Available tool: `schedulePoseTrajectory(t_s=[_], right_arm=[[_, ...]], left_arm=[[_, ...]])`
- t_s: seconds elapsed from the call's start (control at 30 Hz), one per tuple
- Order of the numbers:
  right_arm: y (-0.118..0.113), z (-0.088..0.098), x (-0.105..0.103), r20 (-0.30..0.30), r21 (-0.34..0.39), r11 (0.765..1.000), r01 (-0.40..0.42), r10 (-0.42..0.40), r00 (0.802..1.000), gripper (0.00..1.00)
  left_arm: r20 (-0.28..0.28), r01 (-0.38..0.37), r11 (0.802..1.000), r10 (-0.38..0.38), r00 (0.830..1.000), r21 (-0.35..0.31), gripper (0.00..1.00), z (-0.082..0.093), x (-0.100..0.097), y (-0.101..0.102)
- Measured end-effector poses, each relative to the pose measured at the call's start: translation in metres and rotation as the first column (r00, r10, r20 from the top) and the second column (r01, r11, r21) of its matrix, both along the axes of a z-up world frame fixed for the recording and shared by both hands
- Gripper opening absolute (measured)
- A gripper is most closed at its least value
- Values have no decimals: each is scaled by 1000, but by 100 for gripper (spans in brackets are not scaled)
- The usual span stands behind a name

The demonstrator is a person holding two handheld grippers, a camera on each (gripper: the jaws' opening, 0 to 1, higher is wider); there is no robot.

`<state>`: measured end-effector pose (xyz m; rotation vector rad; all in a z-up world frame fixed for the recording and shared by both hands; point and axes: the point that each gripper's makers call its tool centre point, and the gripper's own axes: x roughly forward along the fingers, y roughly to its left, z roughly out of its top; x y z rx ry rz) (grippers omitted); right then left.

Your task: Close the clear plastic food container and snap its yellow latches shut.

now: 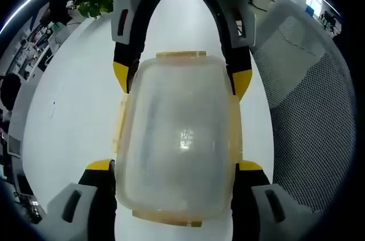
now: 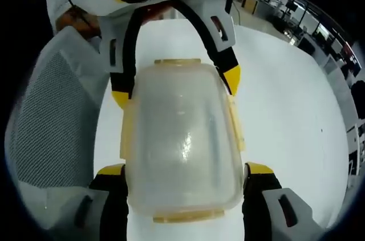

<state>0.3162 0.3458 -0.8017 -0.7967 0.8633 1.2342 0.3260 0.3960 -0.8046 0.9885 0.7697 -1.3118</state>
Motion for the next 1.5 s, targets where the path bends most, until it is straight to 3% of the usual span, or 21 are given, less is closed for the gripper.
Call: schedulePoseTrajectory(t_s=[0.43,1.5], right_arm=[[2,-2,0,-9,25,1000,1,0,1000,85],[-4,-1,35,-14,-14,1000,4,-4,1000,85]], left_arm=[[-22,6,1000,-6,1000,-4,86,-3,-1,-1],[-20,-1,1000,1,1000,-7,86,1,34,-7]])
